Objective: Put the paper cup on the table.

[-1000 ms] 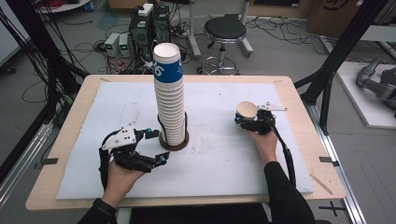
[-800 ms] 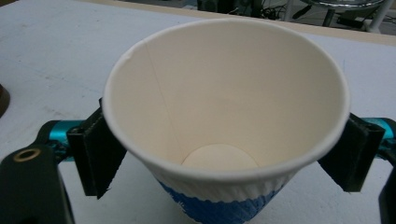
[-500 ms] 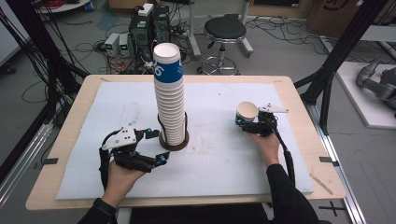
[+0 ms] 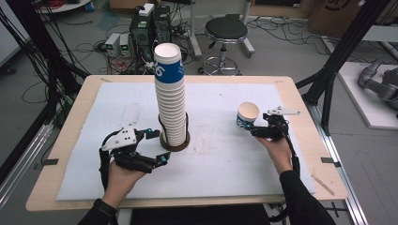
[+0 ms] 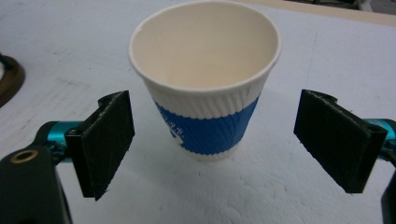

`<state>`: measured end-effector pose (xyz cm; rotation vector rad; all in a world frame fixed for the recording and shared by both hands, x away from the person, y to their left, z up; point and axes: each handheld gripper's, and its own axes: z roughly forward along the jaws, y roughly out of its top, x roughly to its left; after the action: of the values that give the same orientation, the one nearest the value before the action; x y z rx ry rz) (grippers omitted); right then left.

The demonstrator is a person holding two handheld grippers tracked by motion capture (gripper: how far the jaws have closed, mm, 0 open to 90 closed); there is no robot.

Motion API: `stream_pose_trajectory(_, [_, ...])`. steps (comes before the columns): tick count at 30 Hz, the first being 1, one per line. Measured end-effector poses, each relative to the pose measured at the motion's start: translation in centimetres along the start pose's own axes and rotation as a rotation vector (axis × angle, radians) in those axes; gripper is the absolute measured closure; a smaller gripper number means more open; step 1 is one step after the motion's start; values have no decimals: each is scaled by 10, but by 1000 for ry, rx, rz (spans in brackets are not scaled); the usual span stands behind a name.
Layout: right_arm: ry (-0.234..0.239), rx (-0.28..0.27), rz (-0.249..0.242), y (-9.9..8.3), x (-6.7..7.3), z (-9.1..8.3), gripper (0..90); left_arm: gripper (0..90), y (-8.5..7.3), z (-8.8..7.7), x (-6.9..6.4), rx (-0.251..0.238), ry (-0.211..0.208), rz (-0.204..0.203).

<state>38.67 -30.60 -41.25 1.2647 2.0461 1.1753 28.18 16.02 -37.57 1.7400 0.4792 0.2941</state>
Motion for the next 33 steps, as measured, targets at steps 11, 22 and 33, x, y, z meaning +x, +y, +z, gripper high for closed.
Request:
stream_pose_trajectory(11, [184, -113, -16, -1, 9, -46, 124, 145, 0, 1, -2, 0, -2, 6])
stream_pose_trajectory(22, [413, -335, -121, 21, 42, -95, 127, 146, 9, 2, -9, -29, -21, 18])
stream_pose_trajectory(33, [501, -349, -194, 32, 59, -111, 127, 145, 26, 1, -18, -65, -87, 17])
